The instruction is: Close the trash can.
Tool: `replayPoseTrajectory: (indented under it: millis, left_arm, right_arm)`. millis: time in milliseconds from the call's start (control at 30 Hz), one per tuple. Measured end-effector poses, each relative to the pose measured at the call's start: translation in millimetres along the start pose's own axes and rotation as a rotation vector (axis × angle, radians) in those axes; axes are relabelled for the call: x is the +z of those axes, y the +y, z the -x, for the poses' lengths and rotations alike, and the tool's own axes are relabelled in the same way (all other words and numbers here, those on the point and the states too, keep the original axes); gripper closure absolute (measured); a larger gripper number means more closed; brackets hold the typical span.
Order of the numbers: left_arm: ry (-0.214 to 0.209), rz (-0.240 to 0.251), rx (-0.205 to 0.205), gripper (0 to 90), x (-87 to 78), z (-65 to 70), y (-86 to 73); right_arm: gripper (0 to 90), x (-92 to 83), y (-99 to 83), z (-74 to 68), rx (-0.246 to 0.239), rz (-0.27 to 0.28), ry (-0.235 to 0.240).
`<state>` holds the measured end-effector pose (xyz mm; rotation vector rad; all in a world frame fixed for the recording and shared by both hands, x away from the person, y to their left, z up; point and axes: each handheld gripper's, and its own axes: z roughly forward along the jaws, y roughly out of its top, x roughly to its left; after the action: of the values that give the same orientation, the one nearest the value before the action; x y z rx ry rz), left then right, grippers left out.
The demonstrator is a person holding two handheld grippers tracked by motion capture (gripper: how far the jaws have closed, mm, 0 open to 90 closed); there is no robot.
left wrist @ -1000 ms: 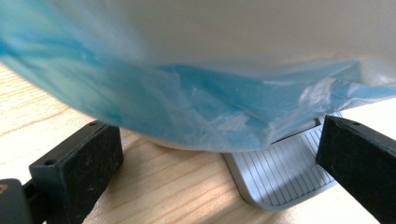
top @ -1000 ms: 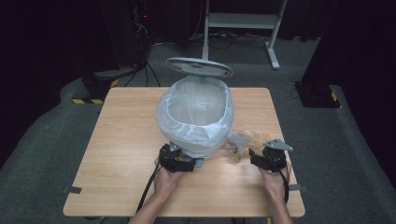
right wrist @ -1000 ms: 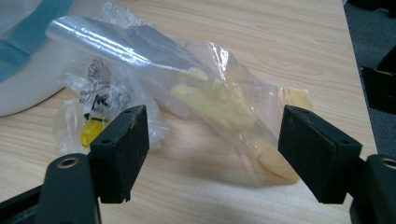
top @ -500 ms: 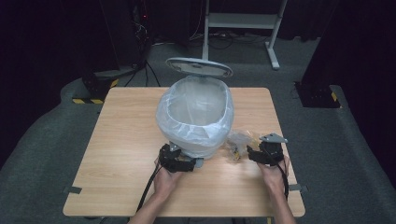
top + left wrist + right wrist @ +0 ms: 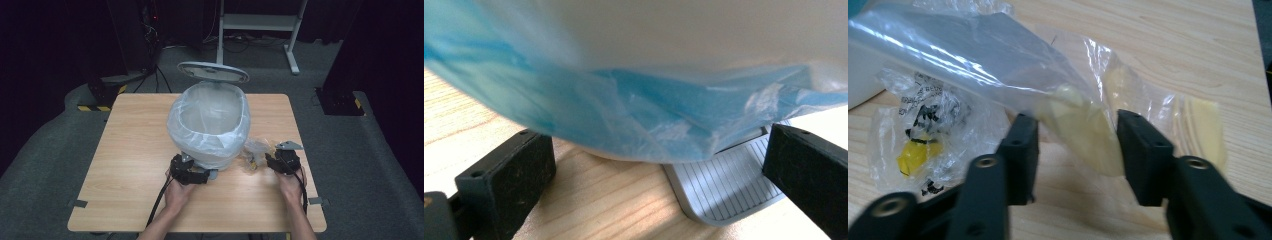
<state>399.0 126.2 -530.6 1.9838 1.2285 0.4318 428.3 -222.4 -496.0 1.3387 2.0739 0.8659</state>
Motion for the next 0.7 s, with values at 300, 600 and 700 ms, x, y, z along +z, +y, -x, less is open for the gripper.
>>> replayPoseTrajectory:
  millis: [300, 600, 700]
  left_arm:
    - [0.000, 0.001, -0.002, 0.8, 0.1, 0.1, 0.0]
    - [0.000, 0.001, -0.002, 0.8, 0.1, 0.2, 0.0]
    - [0.000, 0.000, -0.001, 0.8, 0.0, 0.1, 0.0]
  right_arm:
    - [81.3, -3.7, -5.1, 1.1, 0.004, 0.011, 0.025]
    - [87.1, -17.5, -4.6, 5.6, 0.030, 0.058, 0.056]
    - [87.4, -24.1, -4.0, 7.8, 0.041, 0.073, 0.055]
